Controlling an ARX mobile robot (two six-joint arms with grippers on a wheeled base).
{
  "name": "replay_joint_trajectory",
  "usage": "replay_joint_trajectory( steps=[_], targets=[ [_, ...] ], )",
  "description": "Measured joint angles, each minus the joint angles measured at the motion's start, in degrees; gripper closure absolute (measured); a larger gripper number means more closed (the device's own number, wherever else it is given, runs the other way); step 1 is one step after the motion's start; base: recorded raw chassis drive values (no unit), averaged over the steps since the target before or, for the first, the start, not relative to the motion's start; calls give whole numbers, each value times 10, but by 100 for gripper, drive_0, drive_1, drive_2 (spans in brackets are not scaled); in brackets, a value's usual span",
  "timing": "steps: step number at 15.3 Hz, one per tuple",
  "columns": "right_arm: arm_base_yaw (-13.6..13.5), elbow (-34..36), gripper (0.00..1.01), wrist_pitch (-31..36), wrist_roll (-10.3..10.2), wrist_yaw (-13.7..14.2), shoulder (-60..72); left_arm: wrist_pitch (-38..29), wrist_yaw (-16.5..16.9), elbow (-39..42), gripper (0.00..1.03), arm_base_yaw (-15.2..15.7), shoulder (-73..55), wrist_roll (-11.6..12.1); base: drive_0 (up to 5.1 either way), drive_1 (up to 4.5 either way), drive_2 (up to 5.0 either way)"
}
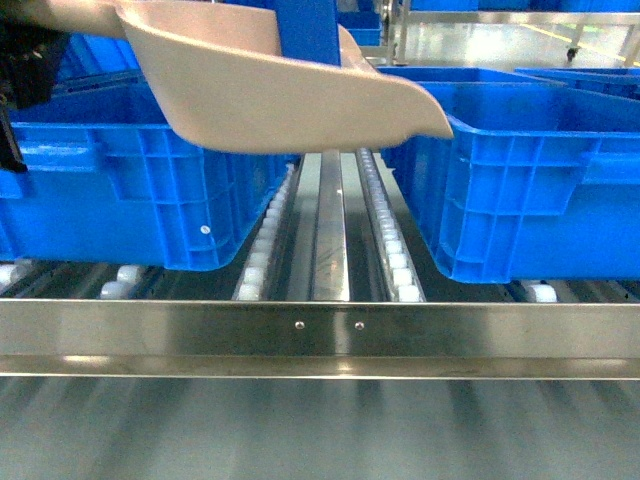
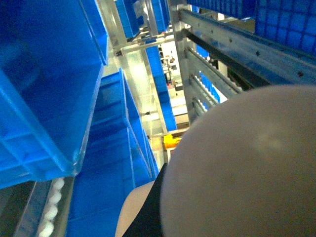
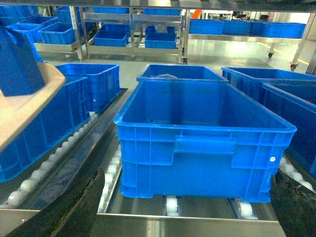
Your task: Place part in tray to right shelf
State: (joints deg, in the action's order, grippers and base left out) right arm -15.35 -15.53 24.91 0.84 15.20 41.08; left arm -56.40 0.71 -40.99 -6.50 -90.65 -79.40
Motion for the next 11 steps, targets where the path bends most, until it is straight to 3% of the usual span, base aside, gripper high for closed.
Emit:
replay_joint_trajectory(
  steps=[5,7,9,11],
  targets=[
    [0,0,3,0,0,0,0,136,-101,-23,89,50,105,19,0,0,0],
    [0,0,3,0,0,0,0,196,-143,-23,89,94,133,40,0,0,0],
    [0,0,3,0,0,0,0,229,-175,-24,89,110,144,54,0,0,0],
    [0,0,3,0,0,0,0,285,-253,-48,89,139,158,96,0,0,0]
  ],
)
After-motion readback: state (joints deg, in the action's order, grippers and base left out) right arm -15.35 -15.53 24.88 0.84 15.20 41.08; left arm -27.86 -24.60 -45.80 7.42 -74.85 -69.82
